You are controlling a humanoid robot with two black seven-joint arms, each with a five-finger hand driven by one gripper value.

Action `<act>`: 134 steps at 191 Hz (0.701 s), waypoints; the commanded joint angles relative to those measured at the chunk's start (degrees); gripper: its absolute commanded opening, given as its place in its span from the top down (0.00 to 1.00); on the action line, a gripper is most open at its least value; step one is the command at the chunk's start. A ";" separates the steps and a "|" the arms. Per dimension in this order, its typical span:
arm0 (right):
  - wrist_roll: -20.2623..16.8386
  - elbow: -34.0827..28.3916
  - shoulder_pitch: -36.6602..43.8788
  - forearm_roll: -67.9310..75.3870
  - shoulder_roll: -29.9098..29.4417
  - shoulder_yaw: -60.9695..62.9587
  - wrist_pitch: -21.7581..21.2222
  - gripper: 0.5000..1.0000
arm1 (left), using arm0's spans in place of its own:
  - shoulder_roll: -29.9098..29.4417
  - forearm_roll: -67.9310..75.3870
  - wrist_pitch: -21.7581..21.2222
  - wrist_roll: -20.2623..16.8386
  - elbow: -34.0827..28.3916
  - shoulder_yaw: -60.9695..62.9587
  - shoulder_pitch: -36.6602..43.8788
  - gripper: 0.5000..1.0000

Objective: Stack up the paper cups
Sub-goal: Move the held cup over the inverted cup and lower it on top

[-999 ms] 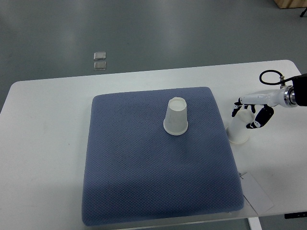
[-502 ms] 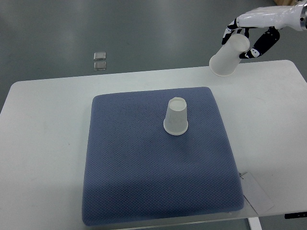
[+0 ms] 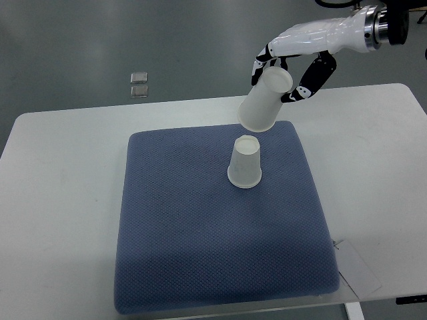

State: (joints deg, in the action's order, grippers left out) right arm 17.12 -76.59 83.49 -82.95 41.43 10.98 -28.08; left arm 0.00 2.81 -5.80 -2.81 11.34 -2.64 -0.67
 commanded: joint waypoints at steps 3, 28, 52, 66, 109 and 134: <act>-0.25 0.22 -0.78 -0.37 -2.50 -0.08 -0.75 1.00 | 0.00 0.00 0.00 0.00 0.00 0.00 -0.04 0.00; -1.04 0.31 -1.75 -0.63 -4.26 -0.61 -0.75 1.00 | 0.00 0.00 0.00 0.00 0.00 0.00 -0.04 0.00; -1.13 0.48 -2.19 -1.25 -4.70 -0.96 -0.75 1.00 | 0.00 0.00 0.00 0.00 0.00 0.00 0.05 0.00; -1.13 0.66 -2.54 -2.30 -4.78 -0.96 -0.75 1.00 | 0.00 0.00 0.00 0.00 0.00 0.00 0.05 0.00; -1.21 1.54 -2.81 -3.36 -4.78 -1.05 -0.66 1.00 | 0.00 0.00 0.00 0.00 0.00 0.00 0.05 0.00; -1.21 1.62 -3.33 -3.71 -5.22 -1.05 -0.66 1.00 | 0.00 0.00 0.00 0.00 0.00 0.00 0.05 0.00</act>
State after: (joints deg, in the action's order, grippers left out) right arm 15.95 -75.07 80.47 -86.40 36.56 9.93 -28.76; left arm 0.00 2.81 -5.80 -2.81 11.34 -2.64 -0.67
